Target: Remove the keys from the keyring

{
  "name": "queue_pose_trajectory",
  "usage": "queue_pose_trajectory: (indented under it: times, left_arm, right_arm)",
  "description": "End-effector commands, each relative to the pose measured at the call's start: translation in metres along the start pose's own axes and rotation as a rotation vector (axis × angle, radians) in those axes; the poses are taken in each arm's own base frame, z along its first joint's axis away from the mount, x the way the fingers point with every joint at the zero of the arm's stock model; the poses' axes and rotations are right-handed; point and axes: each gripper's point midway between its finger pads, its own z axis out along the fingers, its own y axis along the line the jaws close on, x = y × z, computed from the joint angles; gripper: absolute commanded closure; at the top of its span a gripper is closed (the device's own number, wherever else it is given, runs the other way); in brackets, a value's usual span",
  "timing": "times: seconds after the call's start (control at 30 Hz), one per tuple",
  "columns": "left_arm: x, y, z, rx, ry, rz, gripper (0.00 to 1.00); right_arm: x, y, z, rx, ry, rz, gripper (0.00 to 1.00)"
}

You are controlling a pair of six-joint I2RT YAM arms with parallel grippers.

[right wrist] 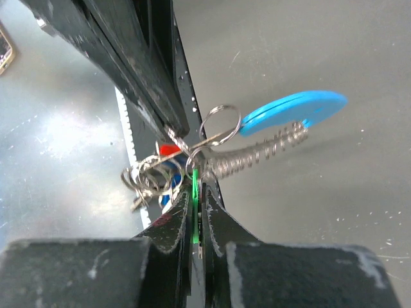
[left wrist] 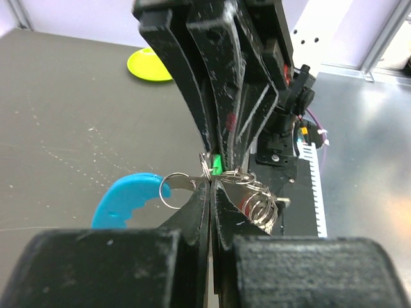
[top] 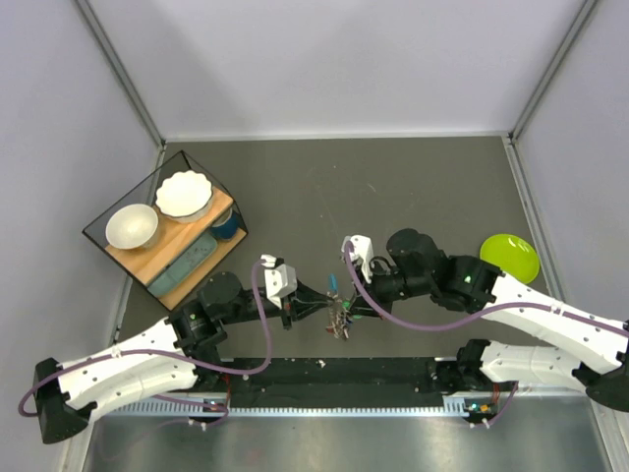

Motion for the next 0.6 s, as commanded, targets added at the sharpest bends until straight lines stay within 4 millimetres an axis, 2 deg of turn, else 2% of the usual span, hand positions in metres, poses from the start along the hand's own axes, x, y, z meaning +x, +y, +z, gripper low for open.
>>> queue_pose_trajectory:
  times: [0.0, 0.13, 0.27, 0.47, 0.57]
  left_arm:
    - [-0.042, 0.004, -0.001, -0.041, -0.159, 0.037, 1.0]
    - [-0.039, 0.004, 0.001, -0.034, -0.156, 0.021, 1.0]
    - [-0.036, 0.001, 0.004, -0.009, -0.147, 0.019, 1.0]
    - [-0.039, -0.001, 0.003, -0.003, -0.157, 0.024, 1.0]
    - [-0.038, -0.002, 0.002, 0.002, -0.157, 0.026, 1.0]
  right_arm:
    - [-0.001, 0.002, -0.001, -0.018, -0.014, -0.004, 1.0]
    - [-0.008, -0.001, -0.003, 0.008, -0.033, -0.007, 0.99]
    - [-0.017, -0.006, -0.006, 0.044, -0.061, -0.006, 0.88]
    - [-0.03, -0.013, -0.023, 0.128, -0.147, -0.013, 0.91]
    - [-0.036, -0.016, -0.034, 0.166, -0.194, -0.019, 0.87]
